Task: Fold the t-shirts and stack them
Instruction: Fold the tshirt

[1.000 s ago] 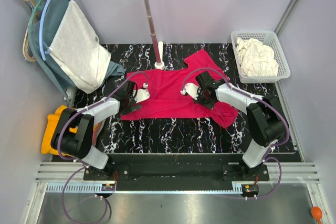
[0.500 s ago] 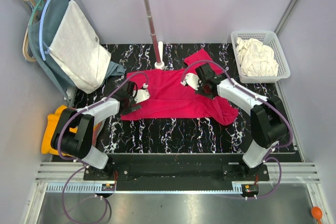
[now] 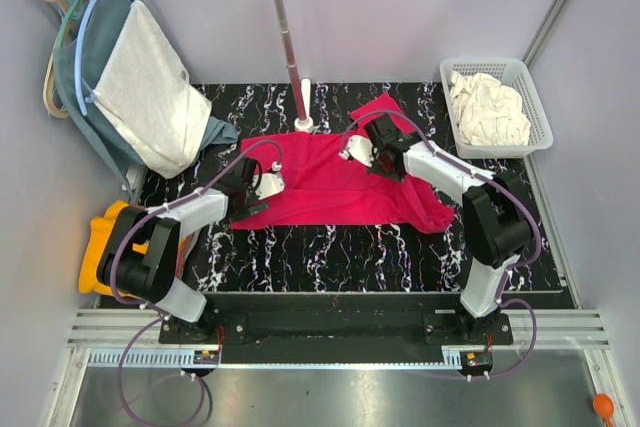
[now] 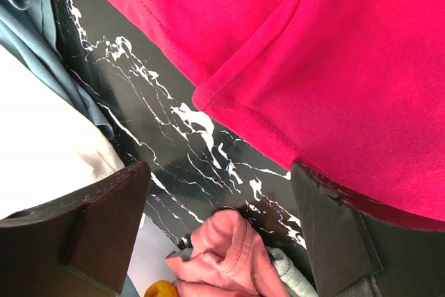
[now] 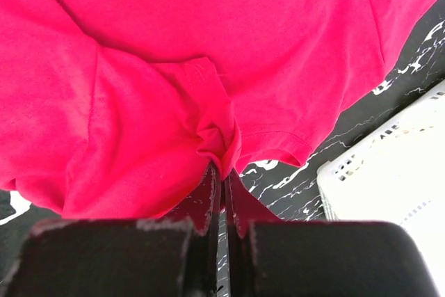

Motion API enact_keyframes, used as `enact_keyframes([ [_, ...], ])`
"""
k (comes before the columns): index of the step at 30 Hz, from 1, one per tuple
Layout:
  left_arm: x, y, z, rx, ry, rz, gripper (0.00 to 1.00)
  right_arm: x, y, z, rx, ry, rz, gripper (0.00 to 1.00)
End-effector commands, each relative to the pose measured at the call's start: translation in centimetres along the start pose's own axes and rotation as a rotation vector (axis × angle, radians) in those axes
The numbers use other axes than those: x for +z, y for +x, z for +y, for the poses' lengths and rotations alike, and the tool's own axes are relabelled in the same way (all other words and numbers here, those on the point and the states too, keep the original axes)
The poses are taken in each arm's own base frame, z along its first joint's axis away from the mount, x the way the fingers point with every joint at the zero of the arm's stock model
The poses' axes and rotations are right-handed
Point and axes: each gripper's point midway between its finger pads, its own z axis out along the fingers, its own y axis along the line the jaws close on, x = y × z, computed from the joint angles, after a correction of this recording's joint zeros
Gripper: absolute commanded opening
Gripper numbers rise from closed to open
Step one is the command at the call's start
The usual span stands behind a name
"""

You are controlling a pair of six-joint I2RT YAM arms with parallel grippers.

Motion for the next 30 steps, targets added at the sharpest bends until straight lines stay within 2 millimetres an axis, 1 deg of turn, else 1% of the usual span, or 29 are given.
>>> enact_keyframes([
  [1, 0.1, 0.1, 0.9, -0.001, -0.046, 0.0, 0.87, -0.5, -0.4, -2.4, -0.015, 0.06, 0.005, 0.0],
  [9, 0.4, 0.3, 0.5, -0.004, -0.041, 0.002, 0.86, -0.4, 0.7, -4.0, -0.002, 0.087, 0.027, 0.0],
  [14, 0.4, 0.4, 0.5, -0.003, -0.043, 0.004, 0.86, -0.4, 1.2, -4.7, -0.001, 0.097, 0.038, 0.0],
  [22, 0.2, 0.3, 0.6, 0.001, -0.046, 0.004, 0.86, 0.5, 2.0, -5.2, 0.0, 0.096, 0.063, 0.0],
  [30, 0.1, 0.3, 0.8, 0.001, -0.051, 0.004, 0.86, 1.0, 1.9, -6.5, -0.001, 0.115, 0.067, 0.0],
])
